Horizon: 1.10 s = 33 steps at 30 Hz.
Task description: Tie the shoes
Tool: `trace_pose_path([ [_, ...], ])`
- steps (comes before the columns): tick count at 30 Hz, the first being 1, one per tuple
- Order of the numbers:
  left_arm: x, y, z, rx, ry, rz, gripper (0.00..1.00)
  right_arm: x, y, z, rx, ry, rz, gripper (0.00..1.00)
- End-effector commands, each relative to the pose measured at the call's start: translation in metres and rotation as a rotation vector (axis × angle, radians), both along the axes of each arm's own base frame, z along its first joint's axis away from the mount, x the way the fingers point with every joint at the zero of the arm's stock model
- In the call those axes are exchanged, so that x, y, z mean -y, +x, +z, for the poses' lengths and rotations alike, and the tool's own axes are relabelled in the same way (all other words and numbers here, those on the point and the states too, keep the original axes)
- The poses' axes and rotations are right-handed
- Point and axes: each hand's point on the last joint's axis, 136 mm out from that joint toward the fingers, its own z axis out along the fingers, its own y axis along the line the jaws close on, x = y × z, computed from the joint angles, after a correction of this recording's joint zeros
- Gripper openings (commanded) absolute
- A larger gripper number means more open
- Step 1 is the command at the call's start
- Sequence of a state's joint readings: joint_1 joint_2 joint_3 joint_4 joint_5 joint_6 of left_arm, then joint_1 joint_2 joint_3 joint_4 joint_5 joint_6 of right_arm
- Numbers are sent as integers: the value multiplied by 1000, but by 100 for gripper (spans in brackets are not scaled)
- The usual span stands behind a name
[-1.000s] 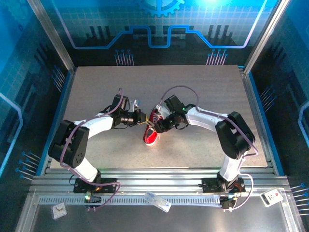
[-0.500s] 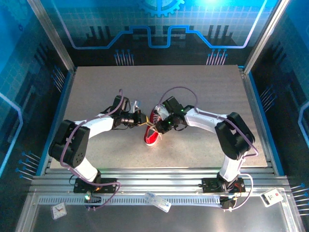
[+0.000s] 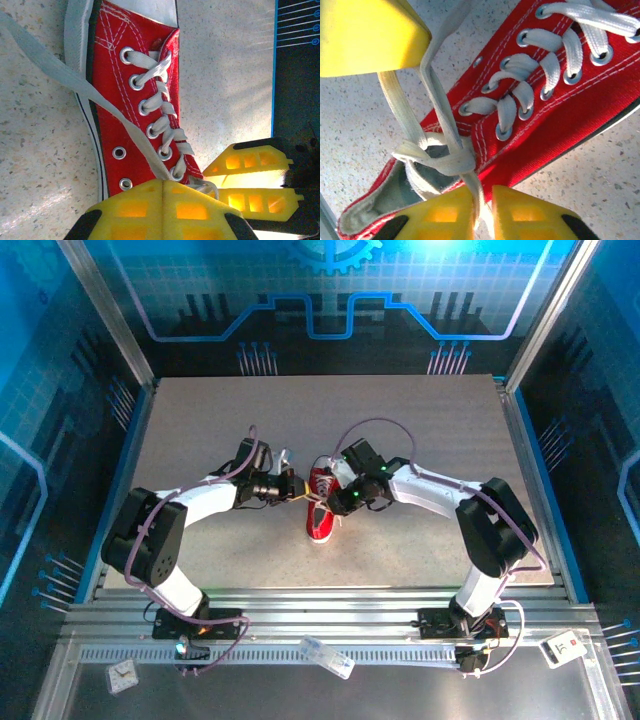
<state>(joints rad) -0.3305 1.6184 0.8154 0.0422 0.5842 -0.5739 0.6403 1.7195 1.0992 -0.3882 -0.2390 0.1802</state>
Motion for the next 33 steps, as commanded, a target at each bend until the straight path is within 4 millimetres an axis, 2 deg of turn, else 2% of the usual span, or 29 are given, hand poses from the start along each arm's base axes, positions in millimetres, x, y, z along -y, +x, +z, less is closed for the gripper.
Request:
trace_pose_path([
  [1, 3, -2, -4, -4, 12, -21, 0, 7, -5, -1, -22, -16, 10, 5],
  [3, 4, -2, -4, -5, 12, -22, 0, 7, -7, -2, -28, -15, 16, 0],
  [9, 5, -1, -4, -5, 18, -23, 0, 10, -6, 2, -12, -33, 20, 0],
  [14, 2, 0, -2, 8, 39, -14, 0, 24, -5, 6, -4, -88, 2, 0],
  [16, 2, 0, -2, 6, 40, -15, 0, 28, -6, 7, -8, -97, -1, 5],
  [19, 3, 1, -4, -1, 34, -16, 0, 30, -7, 8, -26, -91, 4, 7],
  [23, 7, 0, -4, 0, 32, -22, 0, 26, -7, 9, -36, -75, 15, 1],
  [29, 11, -2, -4, 1, 30, -25, 0, 23, -4, 10, -35, -67, 21, 9],
  [31, 13, -3, -4, -1, 29, -27, 0, 21, -5, 11, -37, -61, 31, 0],
  [33, 13, -3, -5, 0, 30, -26, 0, 21, -5, 12, -37, -61, 34, 0],
])
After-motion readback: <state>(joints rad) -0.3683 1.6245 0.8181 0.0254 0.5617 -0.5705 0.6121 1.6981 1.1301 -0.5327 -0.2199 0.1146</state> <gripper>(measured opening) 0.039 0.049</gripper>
